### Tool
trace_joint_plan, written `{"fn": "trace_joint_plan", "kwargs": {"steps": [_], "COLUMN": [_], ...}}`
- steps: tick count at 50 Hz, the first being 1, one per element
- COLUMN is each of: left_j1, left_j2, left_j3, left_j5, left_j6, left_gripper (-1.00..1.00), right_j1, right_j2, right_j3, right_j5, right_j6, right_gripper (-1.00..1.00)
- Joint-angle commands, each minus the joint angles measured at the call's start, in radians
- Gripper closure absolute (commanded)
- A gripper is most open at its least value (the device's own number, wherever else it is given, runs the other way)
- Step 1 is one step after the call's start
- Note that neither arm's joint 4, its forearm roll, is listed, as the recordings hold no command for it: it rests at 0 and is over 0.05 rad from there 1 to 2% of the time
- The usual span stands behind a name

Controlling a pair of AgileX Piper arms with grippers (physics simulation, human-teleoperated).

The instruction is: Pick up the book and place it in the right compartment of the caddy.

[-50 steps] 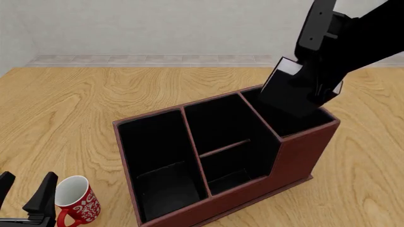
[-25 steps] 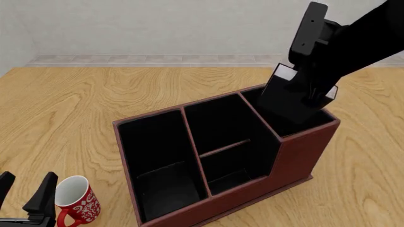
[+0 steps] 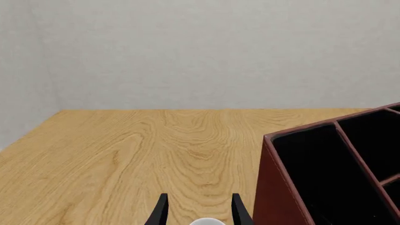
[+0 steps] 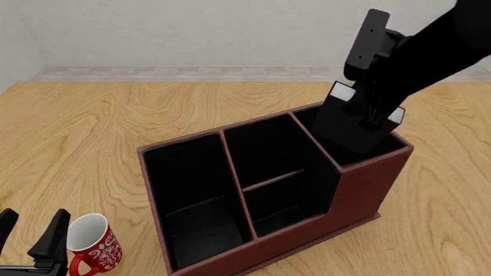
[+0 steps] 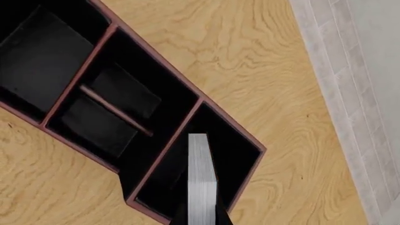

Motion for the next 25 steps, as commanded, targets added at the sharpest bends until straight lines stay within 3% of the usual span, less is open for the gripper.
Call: {"fn": "trace_joint_plan", "kwargs": {"steps": [1, 21, 22, 25], "left_j1": [-0.002, -0.002, -0.002, -0.002], "left_j2": [0.001, 0.001, 0.001, 0.001], "left_j3": [0.0, 0.0, 0.0, 0.0], "left_j5": [0.0, 0.0, 0.0, 0.0], "left_j6": [0.0, 0.0, 0.0, 0.0], "left_gripper": [-1.0, -1.0, -1.0, -1.0], "right_j1": [-0.032, -0.061, -0.059, -0.061], "right_j2": [-0.014, -0.004, -0.005, -0.005], "right_j3": [0.007, 0.02, 0.027, 0.036], "right_j5": [-0.002, -0.028, -0.03, -0.038], "right_j6": [0.055, 0.043, 0.044, 0.043], "right_gripper": [1.0, 1.0, -1.0, -1.0]}}
